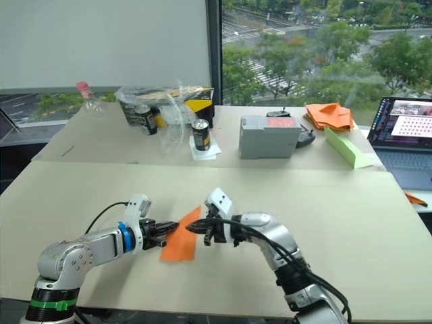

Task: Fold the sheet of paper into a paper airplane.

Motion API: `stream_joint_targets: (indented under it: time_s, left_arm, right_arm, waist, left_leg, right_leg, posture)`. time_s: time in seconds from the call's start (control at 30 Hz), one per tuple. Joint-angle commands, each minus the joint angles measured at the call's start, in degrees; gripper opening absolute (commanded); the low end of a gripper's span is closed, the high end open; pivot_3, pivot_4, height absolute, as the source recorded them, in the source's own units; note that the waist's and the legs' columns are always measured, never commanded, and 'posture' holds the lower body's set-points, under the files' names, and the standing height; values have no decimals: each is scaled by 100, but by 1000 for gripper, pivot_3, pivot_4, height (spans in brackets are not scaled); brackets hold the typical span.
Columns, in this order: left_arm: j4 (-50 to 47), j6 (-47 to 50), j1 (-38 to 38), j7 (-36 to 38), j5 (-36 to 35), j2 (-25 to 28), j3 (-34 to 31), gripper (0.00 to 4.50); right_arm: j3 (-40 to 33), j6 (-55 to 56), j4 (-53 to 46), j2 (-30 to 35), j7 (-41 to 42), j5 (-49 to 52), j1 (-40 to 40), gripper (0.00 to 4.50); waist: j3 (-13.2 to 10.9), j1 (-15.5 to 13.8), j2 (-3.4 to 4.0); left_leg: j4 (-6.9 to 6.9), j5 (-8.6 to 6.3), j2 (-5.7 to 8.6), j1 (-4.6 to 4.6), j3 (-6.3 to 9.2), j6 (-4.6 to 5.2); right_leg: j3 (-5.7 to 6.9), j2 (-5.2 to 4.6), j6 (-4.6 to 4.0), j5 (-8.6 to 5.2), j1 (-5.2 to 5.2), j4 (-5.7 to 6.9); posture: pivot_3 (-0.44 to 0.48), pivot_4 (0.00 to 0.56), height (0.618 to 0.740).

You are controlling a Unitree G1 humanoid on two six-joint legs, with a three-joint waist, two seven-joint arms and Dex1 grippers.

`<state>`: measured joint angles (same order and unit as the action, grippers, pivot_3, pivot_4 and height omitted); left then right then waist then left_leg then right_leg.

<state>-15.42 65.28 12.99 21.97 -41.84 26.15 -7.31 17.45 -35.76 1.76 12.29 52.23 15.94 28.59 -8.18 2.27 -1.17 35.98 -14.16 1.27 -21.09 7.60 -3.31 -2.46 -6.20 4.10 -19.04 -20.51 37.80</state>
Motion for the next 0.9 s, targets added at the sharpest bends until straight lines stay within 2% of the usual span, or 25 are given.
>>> stream_joint_targets:
  time_s: [0.03, 0.47, 0.9]
  left_arm:
    - [150, 168, -124, -99, 170, 31, 121, 0]
    - [132, 157, -70, -219, 183, -71, 78, 0]
    - [414, -25, 281, -407, 495, -362, 293, 0]
  right_arm:
    - [2, 61, -113, -47, -83, 19, 106, 17]
    - [759, 599, 286, 113, -119, -745, -23, 17]
    - [895, 680, 198, 183, -43, -849, -136, 17]
  waist:
    - [0, 2, 0]
    - [0, 8, 0]
    - [0, 7, 0]
  left_leg:
    - [0, 0, 0, 0, 0, 0]
    - [0, 1, 0, 1, 0, -1]
    - [2, 1, 0, 1, 0, -1]
  right_leg:
    - [0, 0, 0, 0, -1, 0]
    - [0, 0, 0, 0, -2, 4]
    - [1, 0, 0, 0, 0, 5]
  posture:
    - [0, 150, 740]
    - [0, 150, 740]
    - [0, 150, 740]
